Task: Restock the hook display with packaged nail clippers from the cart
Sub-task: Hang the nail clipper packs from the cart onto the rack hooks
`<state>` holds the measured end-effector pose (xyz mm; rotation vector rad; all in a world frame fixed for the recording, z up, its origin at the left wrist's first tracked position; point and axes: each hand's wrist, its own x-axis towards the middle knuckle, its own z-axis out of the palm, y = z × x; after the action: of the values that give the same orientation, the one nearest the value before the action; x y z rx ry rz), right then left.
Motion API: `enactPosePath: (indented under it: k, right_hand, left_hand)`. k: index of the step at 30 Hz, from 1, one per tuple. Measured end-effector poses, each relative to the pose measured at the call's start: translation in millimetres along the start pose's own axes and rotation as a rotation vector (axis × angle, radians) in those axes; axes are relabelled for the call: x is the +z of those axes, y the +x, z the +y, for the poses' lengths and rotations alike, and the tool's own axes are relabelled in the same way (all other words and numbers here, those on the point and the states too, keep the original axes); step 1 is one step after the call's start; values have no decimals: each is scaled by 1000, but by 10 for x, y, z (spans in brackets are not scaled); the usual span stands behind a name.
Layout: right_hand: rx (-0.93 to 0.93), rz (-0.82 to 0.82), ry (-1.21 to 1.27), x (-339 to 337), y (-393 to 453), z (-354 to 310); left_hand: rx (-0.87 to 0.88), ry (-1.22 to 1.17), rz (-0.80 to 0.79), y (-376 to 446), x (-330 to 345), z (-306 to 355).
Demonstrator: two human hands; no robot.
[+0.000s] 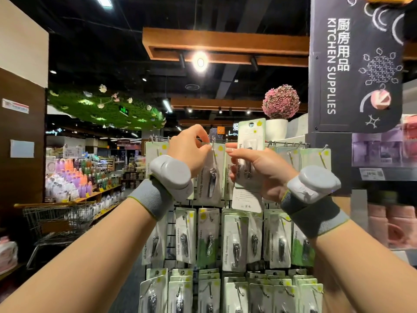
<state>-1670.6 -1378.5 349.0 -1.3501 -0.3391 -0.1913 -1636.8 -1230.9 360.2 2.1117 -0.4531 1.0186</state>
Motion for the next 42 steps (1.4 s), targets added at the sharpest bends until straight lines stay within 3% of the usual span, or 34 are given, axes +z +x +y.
enactPosePath:
  k: [7, 12, 19, 26, 32, 36, 42]
  right_hand:
    - [73, -110, 248, -128, -137, -15]
    - [115, -234, 329, -235, -211, 23]
    - [111, -277, 170, -325, -429, 68]
    - [88, -73, -66, -413, -613, 89]
    - [53, -62, -155, -466, -657, 118]
    - [55, -83, -186, -471, -687, 148]
    - [33, 23, -263, -507, -709, 138]
  left_hand:
    - [171, 131, 119, -76, -38, 31]
    - [399, -3, 239, -262, 1, 291]
    - [-41, -747, -264, -365, 167, 641]
    - [-173, -849, -303, -423, 264, 578]
    - [-218, -863, -229, -472, 287, 546]
    - [-277, -996, -169, -449, 191, 550]
    - [-246, -967, -104, -399, 61, 474]
